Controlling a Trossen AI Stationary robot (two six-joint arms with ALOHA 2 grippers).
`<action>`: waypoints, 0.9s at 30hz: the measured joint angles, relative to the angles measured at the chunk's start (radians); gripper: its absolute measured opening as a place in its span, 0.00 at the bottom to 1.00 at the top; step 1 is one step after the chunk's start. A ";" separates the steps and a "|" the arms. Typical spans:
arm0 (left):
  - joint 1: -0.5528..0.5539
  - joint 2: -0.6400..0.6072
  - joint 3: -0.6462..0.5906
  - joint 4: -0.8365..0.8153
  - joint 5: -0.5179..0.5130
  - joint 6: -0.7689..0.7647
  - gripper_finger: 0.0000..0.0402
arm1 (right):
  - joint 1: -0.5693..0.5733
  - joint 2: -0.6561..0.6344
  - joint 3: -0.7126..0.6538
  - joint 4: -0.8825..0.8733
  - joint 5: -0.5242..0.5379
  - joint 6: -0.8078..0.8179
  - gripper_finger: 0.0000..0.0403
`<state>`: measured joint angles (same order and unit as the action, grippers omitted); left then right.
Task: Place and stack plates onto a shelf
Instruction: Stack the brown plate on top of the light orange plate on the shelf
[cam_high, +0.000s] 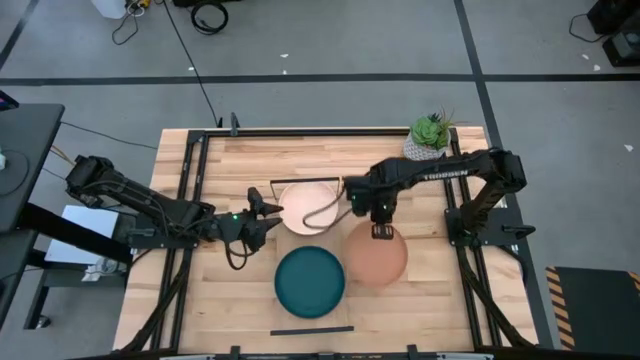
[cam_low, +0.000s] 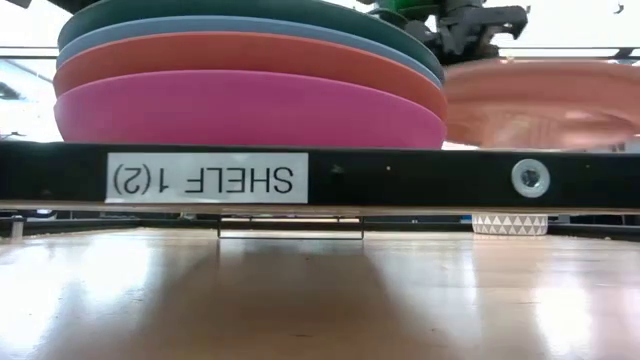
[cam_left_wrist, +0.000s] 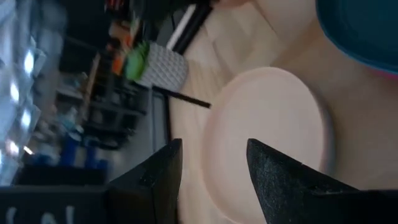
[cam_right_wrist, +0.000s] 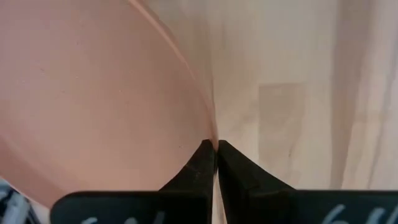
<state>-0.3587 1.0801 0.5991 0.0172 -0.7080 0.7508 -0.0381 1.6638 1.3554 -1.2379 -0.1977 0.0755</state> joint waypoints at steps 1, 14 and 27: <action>-0.001 0.000 0.000 0.015 -0.001 0.039 0.47 | -0.012 0.000 0.015 -0.001 -0.006 0.000 0.04; -0.023 0.000 0.000 0.040 0.105 0.181 0.47 | -0.058 -0.001 0.154 -0.029 -0.014 0.060 0.04; -0.024 0.107 0.001 0.400 0.215 0.553 0.47 | -0.083 0.000 0.251 0.003 -0.035 0.165 0.04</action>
<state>-0.3828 1.1875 0.5999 0.4171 -0.4930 1.3042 -0.1215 1.6639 1.6066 -1.2349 -0.2325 0.2405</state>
